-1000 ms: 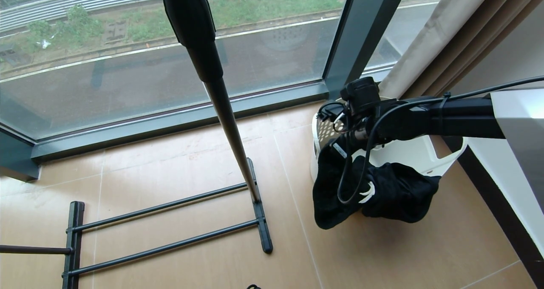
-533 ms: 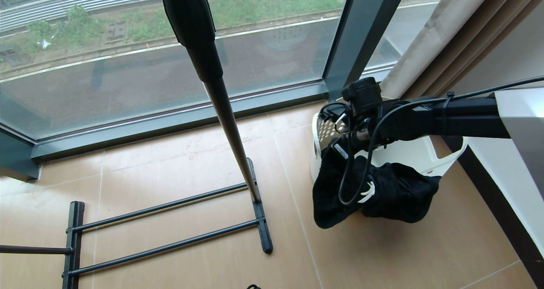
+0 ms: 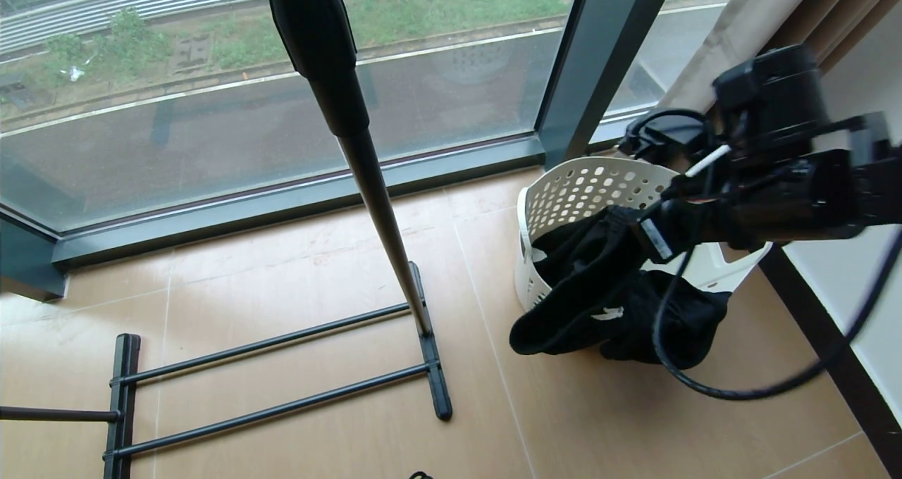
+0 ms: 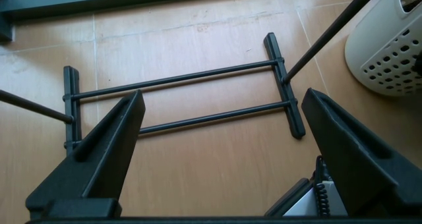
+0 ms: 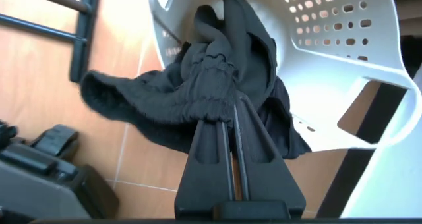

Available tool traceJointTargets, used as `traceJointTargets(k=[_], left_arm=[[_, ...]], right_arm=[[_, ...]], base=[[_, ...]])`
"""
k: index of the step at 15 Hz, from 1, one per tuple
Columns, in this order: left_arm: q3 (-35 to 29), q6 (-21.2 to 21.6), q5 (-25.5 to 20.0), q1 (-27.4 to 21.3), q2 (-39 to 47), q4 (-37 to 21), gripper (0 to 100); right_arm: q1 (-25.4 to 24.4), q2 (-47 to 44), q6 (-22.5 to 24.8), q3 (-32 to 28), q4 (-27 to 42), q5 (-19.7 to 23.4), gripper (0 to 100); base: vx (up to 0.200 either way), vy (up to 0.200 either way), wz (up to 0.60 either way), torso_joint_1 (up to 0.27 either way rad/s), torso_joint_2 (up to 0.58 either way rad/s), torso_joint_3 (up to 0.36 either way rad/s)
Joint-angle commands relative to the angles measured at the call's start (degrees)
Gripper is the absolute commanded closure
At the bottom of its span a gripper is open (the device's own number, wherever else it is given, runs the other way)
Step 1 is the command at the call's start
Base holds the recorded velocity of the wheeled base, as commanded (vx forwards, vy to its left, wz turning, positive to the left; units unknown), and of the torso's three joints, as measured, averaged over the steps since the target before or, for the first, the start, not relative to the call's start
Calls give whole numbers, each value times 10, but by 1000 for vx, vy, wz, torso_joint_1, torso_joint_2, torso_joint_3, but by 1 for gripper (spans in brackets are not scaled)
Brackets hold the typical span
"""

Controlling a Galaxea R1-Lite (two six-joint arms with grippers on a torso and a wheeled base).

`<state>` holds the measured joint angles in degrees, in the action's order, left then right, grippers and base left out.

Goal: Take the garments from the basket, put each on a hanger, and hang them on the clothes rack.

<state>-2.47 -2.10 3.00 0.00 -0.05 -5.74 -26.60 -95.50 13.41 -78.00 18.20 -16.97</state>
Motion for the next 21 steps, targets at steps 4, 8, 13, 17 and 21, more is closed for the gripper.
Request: traceJointTargets(k=[4,8,13,17,21], left_arm=[[0,0,1,0,0,-1,0],[0,-1,1,0,0,0,0],[0,-1,1,0,0,-1,0],[0,-1,1,0,0,-1,0],[0,-1,1,0,0,0,0]], right_arm=[[-28,358,-13,242,-60,77,100],[-28,340,-12,334,-195,79,100],[-26,302,-14,338,-210,79,100],[-23,298,-14,345,-211,79,100],[-23,300,-14,345,-211,79,100]], base=[[0,0,0,1,1,18],[0,0,0,-1,1,167],[0,0,0,2,6,199],[0,0,0,92,-249,45],[0,0,0,171,-448,-73]])
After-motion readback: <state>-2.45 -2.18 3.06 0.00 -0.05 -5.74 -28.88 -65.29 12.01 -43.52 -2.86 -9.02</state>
